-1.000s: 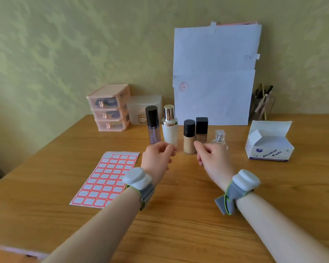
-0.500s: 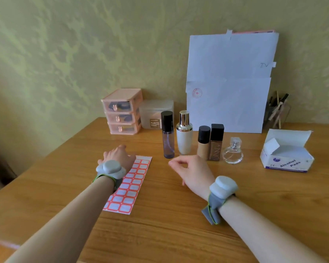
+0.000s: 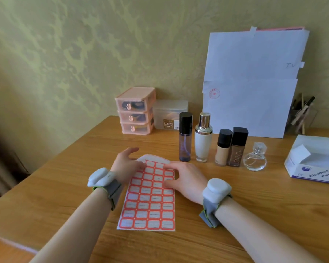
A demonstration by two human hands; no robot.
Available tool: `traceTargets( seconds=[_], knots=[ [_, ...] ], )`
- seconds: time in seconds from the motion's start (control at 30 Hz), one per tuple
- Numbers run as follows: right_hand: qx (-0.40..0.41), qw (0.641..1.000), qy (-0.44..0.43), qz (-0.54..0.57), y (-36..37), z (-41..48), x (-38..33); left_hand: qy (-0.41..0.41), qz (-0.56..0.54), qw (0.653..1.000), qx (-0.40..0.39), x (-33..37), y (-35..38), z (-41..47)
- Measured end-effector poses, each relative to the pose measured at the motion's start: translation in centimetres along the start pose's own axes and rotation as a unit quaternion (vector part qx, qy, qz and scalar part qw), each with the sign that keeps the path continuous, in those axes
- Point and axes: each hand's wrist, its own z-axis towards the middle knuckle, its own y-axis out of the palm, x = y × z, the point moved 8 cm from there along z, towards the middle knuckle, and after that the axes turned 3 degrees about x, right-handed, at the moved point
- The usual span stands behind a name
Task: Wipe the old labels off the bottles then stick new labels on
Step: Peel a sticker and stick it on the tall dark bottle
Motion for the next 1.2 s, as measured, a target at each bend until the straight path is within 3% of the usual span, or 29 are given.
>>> traceTargets(
  seconds=[0.17,0.4,0.7,1.2],
  knots=[
    [0.103,0.991,-0.022,0.081,-1.9,-0.5,0.0,0.006,-0.168,0.985,-0.029,0.0,0.6,-1.5],
    [0.18,0.982,-0.059,0.001,-2.3,-0.6,-1.3,0.015,-0.235,0.971,-0.051,0.1,1.3,-2.4],
    [0.261,0.958,-0.117,0.004,-3.4,-1.4,-3.0,0.116,-0.204,0.967,-0.097,1.9,2.8,-3.7],
    [0.279,0.952,-0.118,0.047,-4.2,-1.7,-3.2,0.208,-0.187,0.957,-0.078,2.9,2.7,-4.9]
  ],
)
